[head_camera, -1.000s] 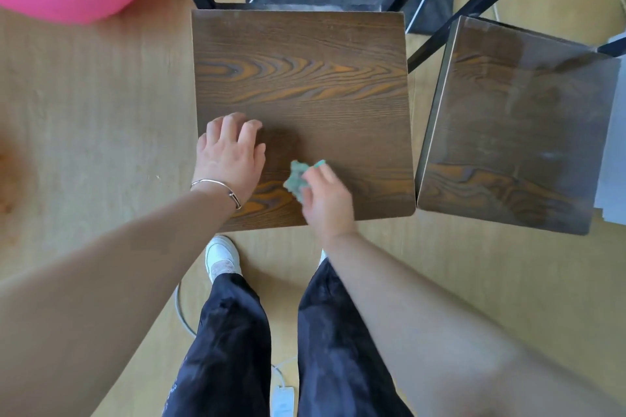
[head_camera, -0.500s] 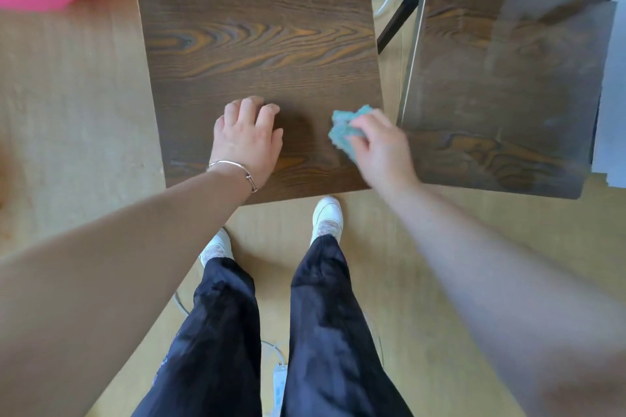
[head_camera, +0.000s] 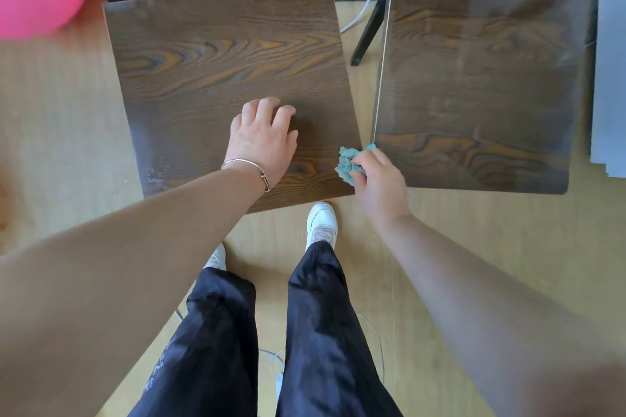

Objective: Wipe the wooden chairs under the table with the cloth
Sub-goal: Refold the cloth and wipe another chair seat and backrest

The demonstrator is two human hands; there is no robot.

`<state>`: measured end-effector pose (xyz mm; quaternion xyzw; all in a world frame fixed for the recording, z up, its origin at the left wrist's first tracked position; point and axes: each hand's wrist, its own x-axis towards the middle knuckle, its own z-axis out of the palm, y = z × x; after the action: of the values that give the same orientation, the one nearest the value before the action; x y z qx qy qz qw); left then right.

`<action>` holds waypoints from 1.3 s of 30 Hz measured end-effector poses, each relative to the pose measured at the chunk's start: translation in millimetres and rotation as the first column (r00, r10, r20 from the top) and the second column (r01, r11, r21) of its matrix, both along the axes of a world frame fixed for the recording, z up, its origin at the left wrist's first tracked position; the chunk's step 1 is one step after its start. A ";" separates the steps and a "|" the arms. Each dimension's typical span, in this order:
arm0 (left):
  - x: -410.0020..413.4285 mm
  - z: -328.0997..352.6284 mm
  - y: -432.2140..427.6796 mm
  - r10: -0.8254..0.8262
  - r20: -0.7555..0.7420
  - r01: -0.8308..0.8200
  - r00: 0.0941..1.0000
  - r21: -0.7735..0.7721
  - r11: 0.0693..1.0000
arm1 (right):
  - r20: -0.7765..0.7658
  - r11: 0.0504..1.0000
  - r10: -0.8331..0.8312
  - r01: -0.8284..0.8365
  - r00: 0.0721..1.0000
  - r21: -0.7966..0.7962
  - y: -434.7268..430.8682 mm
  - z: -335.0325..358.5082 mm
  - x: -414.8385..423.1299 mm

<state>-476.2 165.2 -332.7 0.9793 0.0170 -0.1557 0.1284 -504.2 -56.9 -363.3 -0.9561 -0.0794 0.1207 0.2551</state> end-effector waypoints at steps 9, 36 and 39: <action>-22.8 5.8 56.6 0.038 0.024 -0.038 0.999 -0.015 0.999 | -0.072 0.984 -0.174 0.176 0.982 0.023 101.1 -2.4 -58.3; -47.2 28.7 236.0 0.282 -0.008 -0.281 0.959 0.049 0.958 | -0.010 0.907 -0.415 0.414 0.910 0.073 216.7 19.9 86.4; -8.6 27.9 205.1 0.266 0.001 -0.266 0.964 0.037 0.963 | 0.009 0.838 -0.546 0.546 0.838 0.010 173.0 20.1 159.9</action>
<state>-484.8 370.2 -304.8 0.9700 0.1516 -0.1384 0.1299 -344.3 116.1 -343.1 -0.9389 0.1940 0.0372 0.2820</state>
